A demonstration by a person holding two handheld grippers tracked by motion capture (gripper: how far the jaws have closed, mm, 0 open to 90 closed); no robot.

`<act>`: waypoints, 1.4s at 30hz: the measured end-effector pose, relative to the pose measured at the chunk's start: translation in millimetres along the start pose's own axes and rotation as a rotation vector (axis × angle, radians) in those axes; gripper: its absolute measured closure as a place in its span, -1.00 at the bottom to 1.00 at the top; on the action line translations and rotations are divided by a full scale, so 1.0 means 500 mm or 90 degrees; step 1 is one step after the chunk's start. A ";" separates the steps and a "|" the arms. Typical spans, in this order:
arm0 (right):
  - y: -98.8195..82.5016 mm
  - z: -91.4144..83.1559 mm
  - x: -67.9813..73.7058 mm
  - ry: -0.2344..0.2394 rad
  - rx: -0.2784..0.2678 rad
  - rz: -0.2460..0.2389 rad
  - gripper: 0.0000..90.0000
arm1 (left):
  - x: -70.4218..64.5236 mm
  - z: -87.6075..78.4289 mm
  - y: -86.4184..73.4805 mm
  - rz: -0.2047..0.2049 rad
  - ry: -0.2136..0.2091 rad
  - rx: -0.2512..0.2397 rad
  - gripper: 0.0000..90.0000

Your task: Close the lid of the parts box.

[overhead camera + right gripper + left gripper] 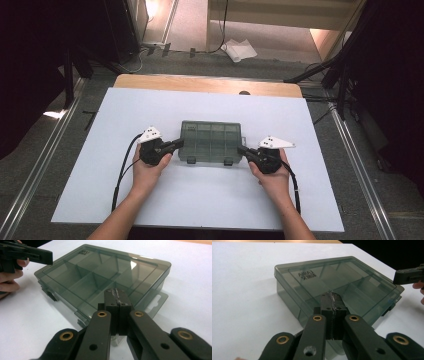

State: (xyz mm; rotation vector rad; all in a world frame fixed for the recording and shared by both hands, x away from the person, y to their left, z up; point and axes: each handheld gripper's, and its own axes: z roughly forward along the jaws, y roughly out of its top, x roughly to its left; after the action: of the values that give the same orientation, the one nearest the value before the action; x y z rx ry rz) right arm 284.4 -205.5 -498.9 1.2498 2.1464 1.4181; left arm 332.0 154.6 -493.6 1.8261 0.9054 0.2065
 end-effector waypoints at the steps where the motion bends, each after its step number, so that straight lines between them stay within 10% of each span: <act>1: -0.002 -0.001 0.000 -0.002 -0.001 -0.005 1.00 | -0.001 -0.003 -0.001 0.002 0.003 0.002 0.99; 18: -0.023 -0.012 0.003 -0.008 -0.024 -0.008 0.79 | -0.016 -0.019 -0.009 0.027 0.028 0.004 0.97; 27: -0.038 -0.034 0.001 -0.023 -0.046 -0.020 -0.77 | -0.021 -0.042 -0.022 0.043 -0.007 0.003 -0.49; 30: -0.041 -0.042 0.001 -0.015 -0.048 -0.022 -1.00 | -0.017 -0.053 -0.027 0.049 -0.009 -0.003 -1.00; 42: -0.060 -0.086 -0.017 -0.028 -0.073 -0.007 -1.00 | -0.007 -0.127 -0.049 0.078 -0.013 -0.060 -1.00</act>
State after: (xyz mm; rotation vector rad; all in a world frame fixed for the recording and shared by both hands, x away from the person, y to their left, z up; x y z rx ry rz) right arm 247.0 -242.6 -505.9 1.2153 2.0097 1.4723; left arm 284.6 202.7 -485.8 1.7949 0.7582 0.3021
